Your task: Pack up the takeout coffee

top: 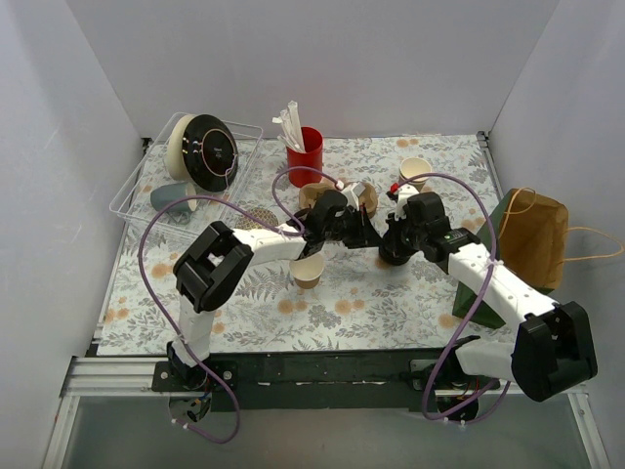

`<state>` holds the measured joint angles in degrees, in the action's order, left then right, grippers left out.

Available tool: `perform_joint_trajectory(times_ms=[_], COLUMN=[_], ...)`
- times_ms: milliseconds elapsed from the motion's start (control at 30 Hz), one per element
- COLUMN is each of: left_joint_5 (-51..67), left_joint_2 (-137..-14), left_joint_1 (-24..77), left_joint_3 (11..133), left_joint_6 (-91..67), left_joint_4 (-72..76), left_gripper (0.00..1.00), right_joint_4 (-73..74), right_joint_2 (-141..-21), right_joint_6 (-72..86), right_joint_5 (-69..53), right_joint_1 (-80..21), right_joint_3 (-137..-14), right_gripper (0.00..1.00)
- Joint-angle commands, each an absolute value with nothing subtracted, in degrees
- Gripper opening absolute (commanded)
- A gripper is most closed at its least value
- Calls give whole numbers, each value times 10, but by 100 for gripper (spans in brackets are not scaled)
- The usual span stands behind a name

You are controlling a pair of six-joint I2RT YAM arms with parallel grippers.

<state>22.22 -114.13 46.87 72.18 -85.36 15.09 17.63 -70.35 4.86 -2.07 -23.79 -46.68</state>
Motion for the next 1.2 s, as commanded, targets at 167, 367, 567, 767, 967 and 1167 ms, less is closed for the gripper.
perform_joint_trajectory(times_ms=[167, 367, 567, 767, 967, 1167], left_joint_5=[200, 186, 176, 171, 164, 149], left_joint_2=[-1142, -1145, -1145, -1149, -1140, -1103], left_joint_1=[480, 482, 483, 487, 489, 489], left_joint_3=[744, 744, 748, 748, 741, 751], left_joint_6=[-843, -838, -828, -826, -824, -831], left_joint_4=[151, 142, 131, 124, 120, 103], left_gripper=[0, 0, 0, 0, 0, 11], right_joint_4=[144, 139, 137, 132, 130, 156], right_joint_2=[-686, -686, -679, -677, -677, -660], right_joint_6=[63, 68, 71, 77, 80, 79], right_joint_5=[-42, -48, -54, -53, -47, -33], right_joint_1=[-234, -232, -232, -231, -230, -230], right_joint_3=[-463, -461, -461, -460, -455, -489], right_gripper=[1, 1, 1, 1, 1, 1])
